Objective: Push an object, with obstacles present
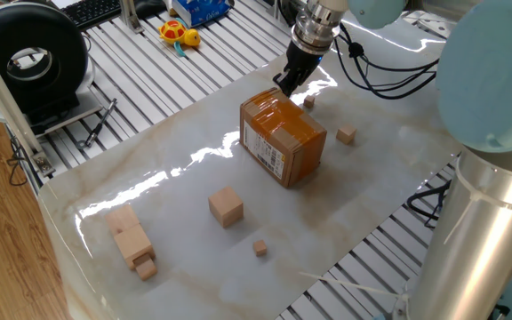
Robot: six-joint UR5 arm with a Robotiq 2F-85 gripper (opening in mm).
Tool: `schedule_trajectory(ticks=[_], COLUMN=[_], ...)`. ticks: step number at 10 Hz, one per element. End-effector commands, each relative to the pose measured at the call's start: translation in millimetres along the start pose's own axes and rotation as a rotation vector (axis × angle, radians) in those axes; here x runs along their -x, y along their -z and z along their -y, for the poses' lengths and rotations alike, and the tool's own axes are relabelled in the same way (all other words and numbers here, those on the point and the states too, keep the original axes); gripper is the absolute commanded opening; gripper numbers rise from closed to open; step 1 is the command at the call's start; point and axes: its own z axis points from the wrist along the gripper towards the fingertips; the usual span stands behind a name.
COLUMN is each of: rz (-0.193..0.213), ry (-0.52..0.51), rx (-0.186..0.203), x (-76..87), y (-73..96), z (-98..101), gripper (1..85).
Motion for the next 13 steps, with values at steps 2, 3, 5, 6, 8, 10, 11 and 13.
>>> schedule_trajectory(ticks=[2, 3, 5, 6, 8, 10, 11, 13], rz=[0.008, 0.007, -0.001, -0.005, -0.005, -0.010, -0.015, -0.022], ry=[0.000, -0.004, -0.007, -0.009, -0.009, -0.010, -0.005, -0.003], rx=[0.014, 0.017, 0.017, 0.019, 0.022, 0.026, 0.011, 0.018], x=[12.1, 15.6, 23.3, 27.0, 34.3, 35.7, 35.3, 35.8], y=[-1.6, -1.3, -0.3, -0.6, -3.0, -5.1, -1.7, 4.9], z=[-6.0, -8.7, -14.2, -17.4, -21.7, -23.5, -19.4, -18.8], gripper=[1.3, 1.3, 1.3, 1.3, 1.3, 1.3, 1.3, 1.3])
